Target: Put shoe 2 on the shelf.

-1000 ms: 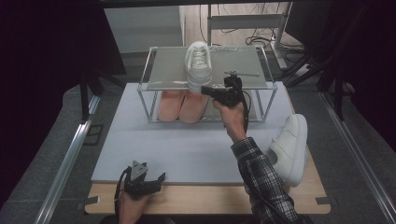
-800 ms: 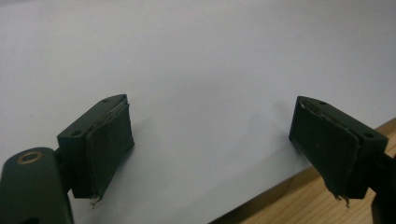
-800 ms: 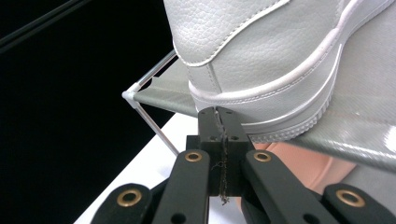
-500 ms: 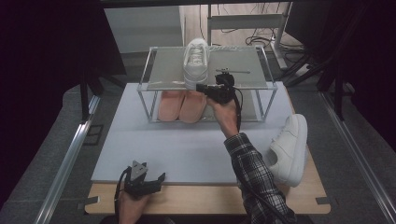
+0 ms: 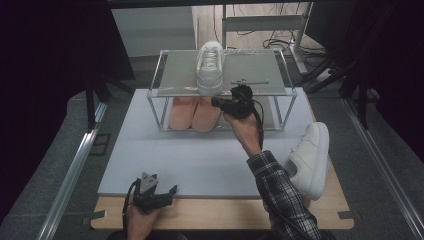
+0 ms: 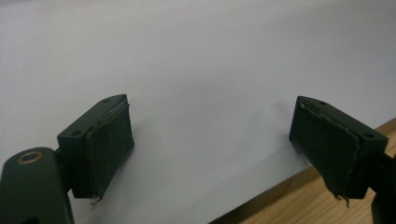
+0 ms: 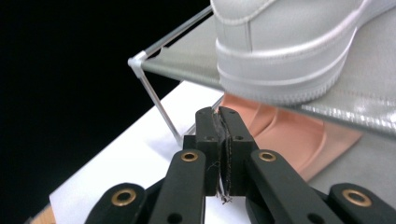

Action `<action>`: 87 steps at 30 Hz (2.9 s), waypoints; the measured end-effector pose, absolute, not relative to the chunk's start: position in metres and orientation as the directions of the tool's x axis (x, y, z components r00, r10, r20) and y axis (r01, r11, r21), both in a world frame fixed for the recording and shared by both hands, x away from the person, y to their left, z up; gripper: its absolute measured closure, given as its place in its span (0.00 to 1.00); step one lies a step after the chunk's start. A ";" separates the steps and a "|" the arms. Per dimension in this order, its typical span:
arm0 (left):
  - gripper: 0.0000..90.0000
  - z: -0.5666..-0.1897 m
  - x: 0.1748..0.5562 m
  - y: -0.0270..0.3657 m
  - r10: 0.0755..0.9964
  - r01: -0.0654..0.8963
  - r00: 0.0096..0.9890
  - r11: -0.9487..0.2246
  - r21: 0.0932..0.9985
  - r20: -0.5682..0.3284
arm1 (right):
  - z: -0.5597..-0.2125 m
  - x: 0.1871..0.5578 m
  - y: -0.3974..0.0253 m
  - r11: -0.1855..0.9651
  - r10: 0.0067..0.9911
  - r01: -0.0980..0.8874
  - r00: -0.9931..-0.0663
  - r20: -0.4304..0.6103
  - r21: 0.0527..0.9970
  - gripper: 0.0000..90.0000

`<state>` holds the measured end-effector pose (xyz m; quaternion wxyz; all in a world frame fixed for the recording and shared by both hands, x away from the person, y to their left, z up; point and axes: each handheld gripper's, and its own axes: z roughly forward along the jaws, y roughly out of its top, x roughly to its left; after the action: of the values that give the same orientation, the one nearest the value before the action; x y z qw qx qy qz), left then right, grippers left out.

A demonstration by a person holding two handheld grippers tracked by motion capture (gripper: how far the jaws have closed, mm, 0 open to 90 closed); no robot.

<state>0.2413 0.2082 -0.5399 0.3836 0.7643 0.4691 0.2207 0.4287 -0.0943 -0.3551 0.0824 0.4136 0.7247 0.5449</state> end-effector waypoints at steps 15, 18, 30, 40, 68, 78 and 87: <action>0.15 -0.540 0.241 0.208 0.886 0.548 0.463 -0.267 0.792 -0.022 | -0.371 0.401 -0.111 0.164 0.712 0.498 -0.657 0.247 0.851 0.91; 0.15 -0.540 0.241 0.208 0.886 0.549 0.463 -0.268 0.792 -0.022 | -0.375 0.396 -0.114 0.186 0.717 0.490 -0.661 0.223 0.852 0.90; 0.15 -0.540 0.241 0.208 0.886 0.549 0.463 -0.266 0.792 -0.023 | -0.388 0.377 -0.124 0.260 0.736 0.480 -0.660 0.150 0.837 0.81; 0.15 -0.540 0.241 0.208 0.886 0.548 0.463 -0.267 0.792 -0.022 | -0.399 0.362 -0.138 0.312 0.754 0.476 -0.651 0.091 0.822 0.72; 0.15 -0.540 0.241 0.208 0.887 0.548 0.461 -0.263 0.794 -0.025 | -0.420 0.311 -0.211 0.322 0.858 0.473 -0.512 -0.041 0.820 0.41; 0.15 -0.540 0.241 0.208 0.887 0.549 0.461 -0.262 0.794 -0.026 | -0.425 0.293 -0.247 0.286 0.910 0.505 -0.409 -0.066 0.815 0.26; 0.15 -0.540 0.241 0.208 0.886 0.550 0.462 -0.266 0.792 -0.023 | -0.433 0.280 -0.276 0.245 0.942 0.540 -0.329 -0.067 0.805 0.16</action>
<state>0.2411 0.2081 -0.5398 0.3830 0.7645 0.4696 0.2199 0.2804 -0.2762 -0.4326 0.2862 0.5038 0.7353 0.3515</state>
